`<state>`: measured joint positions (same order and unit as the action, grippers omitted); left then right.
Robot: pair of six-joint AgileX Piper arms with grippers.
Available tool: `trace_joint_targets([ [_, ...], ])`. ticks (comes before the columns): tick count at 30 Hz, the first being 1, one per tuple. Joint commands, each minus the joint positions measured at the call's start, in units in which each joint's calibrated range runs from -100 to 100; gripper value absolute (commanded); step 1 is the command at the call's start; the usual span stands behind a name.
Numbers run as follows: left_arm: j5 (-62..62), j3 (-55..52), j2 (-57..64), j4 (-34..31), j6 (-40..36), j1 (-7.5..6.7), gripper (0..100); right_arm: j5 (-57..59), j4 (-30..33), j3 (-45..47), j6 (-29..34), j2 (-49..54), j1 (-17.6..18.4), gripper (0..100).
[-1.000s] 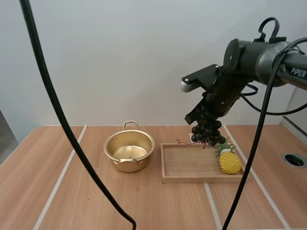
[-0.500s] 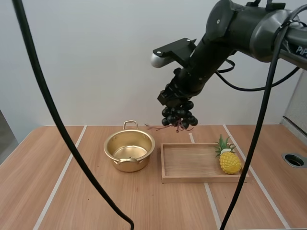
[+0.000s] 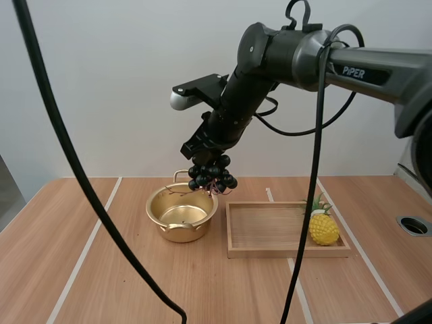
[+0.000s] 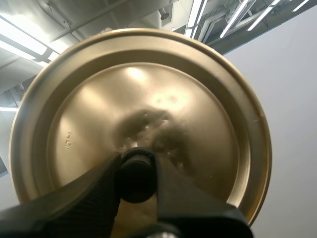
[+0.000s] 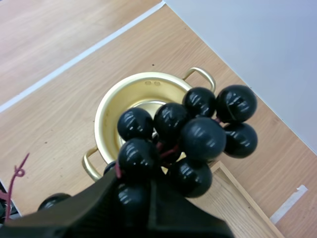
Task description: Open the pot, put the grape inside, and close it
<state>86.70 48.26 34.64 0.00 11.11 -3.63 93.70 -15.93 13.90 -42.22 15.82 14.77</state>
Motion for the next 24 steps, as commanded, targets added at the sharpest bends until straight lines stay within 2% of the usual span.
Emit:
trace_joint_targets([
  [1, -3.34, 0.31, 0.35, 0.00, -0.03, -0.19, 0, -3.44, -1.07, -0.53, -1.81, -1.90, 0.02, 0],
  [7, -7.71, 0.31, 0.35, 0.00, -0.03, -0.19, 0, -10.42, -0.94, -0.53, -3.92, -7.14, 0.02, 0],
  [18, -8.67, 0.31, 0.35, 0.00, -0.03, -0.19, 0, -22.60, -0.94, -0.53, -6.23, -16.23, 0.41, 0],
  [24, -8.67, 0.31, 0.35, 0.00, -0.03, -0.19, 0, -22.25, -0.94, -5.62, -5.69, -19.66, 2.47, 0],
])
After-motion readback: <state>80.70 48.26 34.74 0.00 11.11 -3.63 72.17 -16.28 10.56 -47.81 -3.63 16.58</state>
